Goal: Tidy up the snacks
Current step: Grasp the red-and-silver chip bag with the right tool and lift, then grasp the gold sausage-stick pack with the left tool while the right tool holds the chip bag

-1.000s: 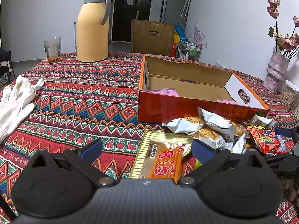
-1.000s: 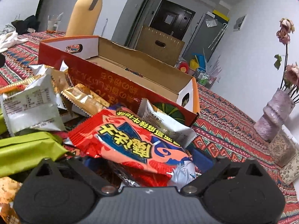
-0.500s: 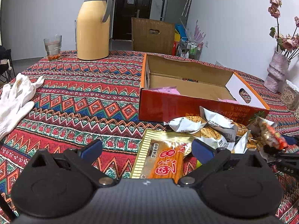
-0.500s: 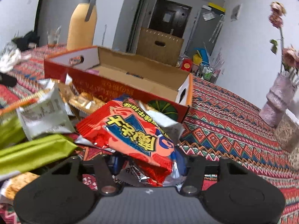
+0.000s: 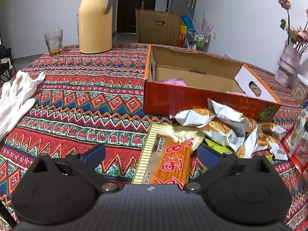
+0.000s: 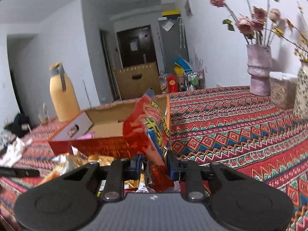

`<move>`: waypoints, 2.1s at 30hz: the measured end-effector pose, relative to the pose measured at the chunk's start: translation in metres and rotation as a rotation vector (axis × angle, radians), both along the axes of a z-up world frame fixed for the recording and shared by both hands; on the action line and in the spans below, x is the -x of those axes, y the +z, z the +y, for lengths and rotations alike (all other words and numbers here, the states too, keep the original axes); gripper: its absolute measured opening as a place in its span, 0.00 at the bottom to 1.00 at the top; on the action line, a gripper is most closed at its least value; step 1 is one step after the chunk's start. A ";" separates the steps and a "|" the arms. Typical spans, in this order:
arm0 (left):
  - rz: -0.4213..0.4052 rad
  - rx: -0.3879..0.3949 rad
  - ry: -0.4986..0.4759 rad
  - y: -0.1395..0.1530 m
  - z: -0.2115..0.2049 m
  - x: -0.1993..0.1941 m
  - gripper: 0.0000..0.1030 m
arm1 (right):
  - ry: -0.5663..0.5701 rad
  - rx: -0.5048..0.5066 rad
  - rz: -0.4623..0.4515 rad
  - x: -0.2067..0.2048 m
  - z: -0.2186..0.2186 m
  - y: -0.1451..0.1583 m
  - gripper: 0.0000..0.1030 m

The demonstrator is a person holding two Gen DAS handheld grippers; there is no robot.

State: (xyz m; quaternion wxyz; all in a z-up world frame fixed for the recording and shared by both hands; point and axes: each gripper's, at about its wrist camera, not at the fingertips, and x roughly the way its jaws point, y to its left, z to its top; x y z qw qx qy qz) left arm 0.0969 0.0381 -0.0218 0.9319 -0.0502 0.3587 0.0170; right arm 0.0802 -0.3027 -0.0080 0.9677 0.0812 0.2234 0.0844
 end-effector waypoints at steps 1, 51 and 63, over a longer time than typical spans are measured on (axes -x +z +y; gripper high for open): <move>0.005 -0.005 -0.004 -0.001 -0.001 0.000 1.00 | -0.003 -0.012 -0.004 0.002 0.000 0.001 0.24; 0.081 -0.053 -0.107 -0.027 -0.025 -0.006 0.39 | -0.002 0.009 0.041 0.009 0.008 -0.020 0.23; 0.025 -0.043 -0.082 -0.008 -0.020 0.015 0.37 | 0.004 0.007 -0.015 0.028 0.010 -0.007 0.23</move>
